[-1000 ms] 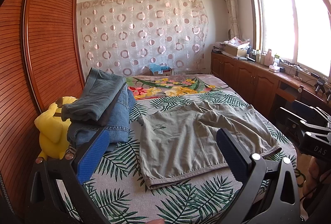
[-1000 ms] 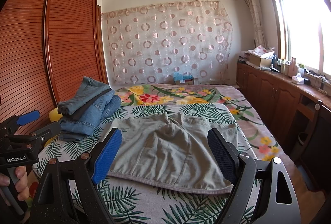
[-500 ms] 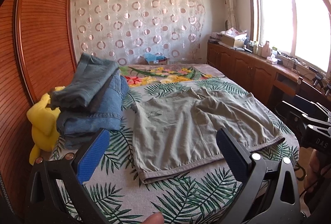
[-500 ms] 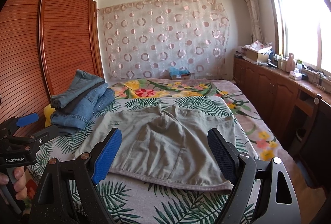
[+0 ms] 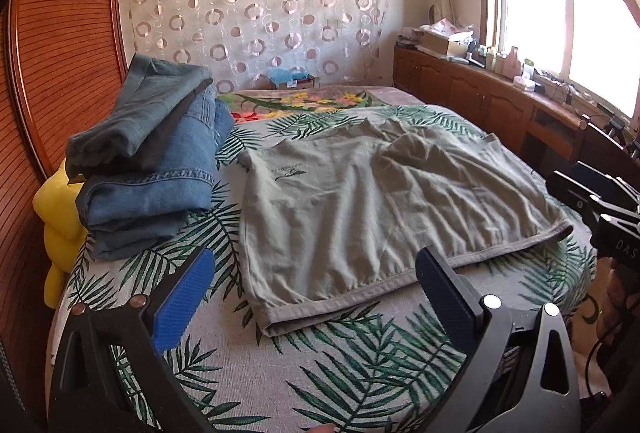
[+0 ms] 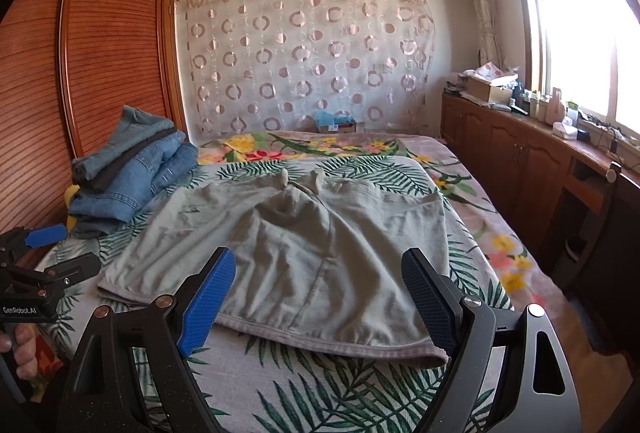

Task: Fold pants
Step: 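Move both grippers down to the hem edge of the grey-green pants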

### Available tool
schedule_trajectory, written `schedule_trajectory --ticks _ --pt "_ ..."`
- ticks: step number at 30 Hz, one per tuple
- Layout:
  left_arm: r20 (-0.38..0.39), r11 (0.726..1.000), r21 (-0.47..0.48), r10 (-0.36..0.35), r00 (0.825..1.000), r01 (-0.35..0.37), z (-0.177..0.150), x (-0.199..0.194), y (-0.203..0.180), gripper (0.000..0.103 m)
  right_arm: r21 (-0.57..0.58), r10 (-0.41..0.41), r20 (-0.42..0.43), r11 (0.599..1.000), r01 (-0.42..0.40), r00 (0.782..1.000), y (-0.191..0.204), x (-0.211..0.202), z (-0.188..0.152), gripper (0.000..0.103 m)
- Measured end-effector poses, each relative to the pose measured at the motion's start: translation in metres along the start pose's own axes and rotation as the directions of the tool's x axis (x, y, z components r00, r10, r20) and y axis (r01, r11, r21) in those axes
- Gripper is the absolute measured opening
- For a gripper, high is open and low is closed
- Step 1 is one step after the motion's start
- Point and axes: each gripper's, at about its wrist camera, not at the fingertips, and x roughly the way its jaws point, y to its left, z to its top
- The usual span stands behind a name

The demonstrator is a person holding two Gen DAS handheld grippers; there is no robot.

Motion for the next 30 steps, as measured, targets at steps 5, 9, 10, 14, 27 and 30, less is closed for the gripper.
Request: schedule_trajectory --ticks 5,9,10,14,27,30 --pt "0.006 1.0 0.026 0.015 1.0 -0.016 -0.009 0.01 0.001 0.101 -0.03 -0.047 -0.007 0.998 0.047 0.999 0.001 0.007 -0.009 0.086" --pt "-0.043 1.0 0.013 -0.01 0.999 0.011 -0.015 0.02 0.01 0.101 -0.056 -0.064 -0.025 0.996 0.063 0.998 0.005 0.009 -0.014 0.086" --pt "-0.052 1.0 0.005 -0.014 0.999 0.015 -0.016 0.022 0.012 0.101 -0.053 -0.061 -0.034 0.997 0.059 0.998 0.004 0.009 -0.014 0.086" --pt "-0.076 0.999 -0.046 -0.022 0.997 0.019 -0.019 0.028 0.027 0.101 -0.022 -0.056 -0.099 0.998 0.054 0.994 -0.007 0.009 -0.013 0.086" --pt "-0.137 0.992 -0.123 -0.056 0.989 0.039 -0.031 0.042 0.056 0.072 0.037 -0.093 -0.14 0.994 0.099 0.986 -0.027 -0.018 -0.009 0.061" --pt "-0.164 0.988 -0.147 -0.063 0.984 0.038 -0.036 0.047 0.059 0.061 0.049 -0.1 -0.148 0.993 0.109 0.984 -0.035 -0.023 -0.009 0.061"
